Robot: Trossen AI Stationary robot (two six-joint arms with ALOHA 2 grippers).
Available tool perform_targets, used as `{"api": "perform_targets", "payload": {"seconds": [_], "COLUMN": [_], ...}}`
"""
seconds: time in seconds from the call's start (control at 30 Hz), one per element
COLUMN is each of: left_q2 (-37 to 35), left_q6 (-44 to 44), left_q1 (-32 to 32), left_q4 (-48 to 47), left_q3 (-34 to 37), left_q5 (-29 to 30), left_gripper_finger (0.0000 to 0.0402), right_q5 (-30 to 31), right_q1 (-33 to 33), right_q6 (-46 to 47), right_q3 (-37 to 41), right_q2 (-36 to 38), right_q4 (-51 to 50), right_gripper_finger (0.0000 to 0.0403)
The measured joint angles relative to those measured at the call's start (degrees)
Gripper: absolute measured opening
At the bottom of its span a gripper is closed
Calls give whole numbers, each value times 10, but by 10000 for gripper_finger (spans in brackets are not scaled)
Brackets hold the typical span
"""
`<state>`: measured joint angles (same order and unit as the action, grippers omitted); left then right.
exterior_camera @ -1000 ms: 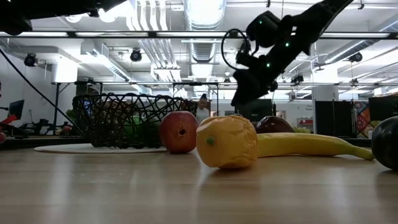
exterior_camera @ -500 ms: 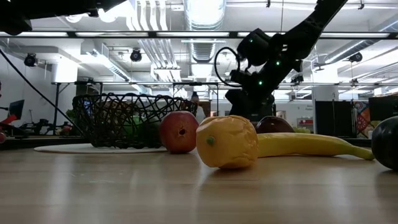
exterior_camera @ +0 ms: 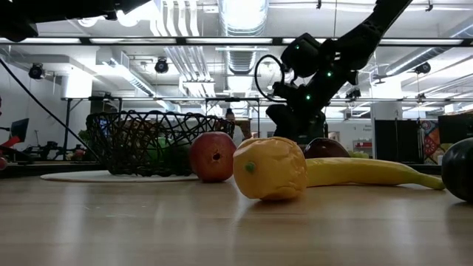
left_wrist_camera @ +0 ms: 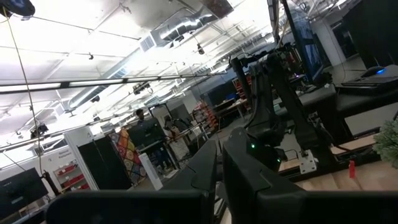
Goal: Build produce basket
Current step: Put the pear into the woven basket
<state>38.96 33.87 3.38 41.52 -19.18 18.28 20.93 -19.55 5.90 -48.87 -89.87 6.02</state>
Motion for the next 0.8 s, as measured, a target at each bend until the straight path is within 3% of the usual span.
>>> {"api": "perform_targets", "payload": {"seconds": [0.2,0.47,0.67,0.8], "left_q2": [0,0,0,0], "left_q6": [0,0,0,0], "left_q1": [0,0,0,0], "left_q4": [0,0,0,0], "left_q3": [0,0,0,0], "left_q5": [0,0,0,0], "left_gripper_finger": [10,10,10,10], "right_q5": [-4,-47,-68,-125], "right_q1": [1,2,18,22], "right_q6": [0,-12,-49,-58], "right_q3": [-41,-213,-335,-392], "right_q2": [32,51,35,21], "right_q4": [-84,-303,-354,-360], "right_gripper_finger": [114,114,114,114]}}
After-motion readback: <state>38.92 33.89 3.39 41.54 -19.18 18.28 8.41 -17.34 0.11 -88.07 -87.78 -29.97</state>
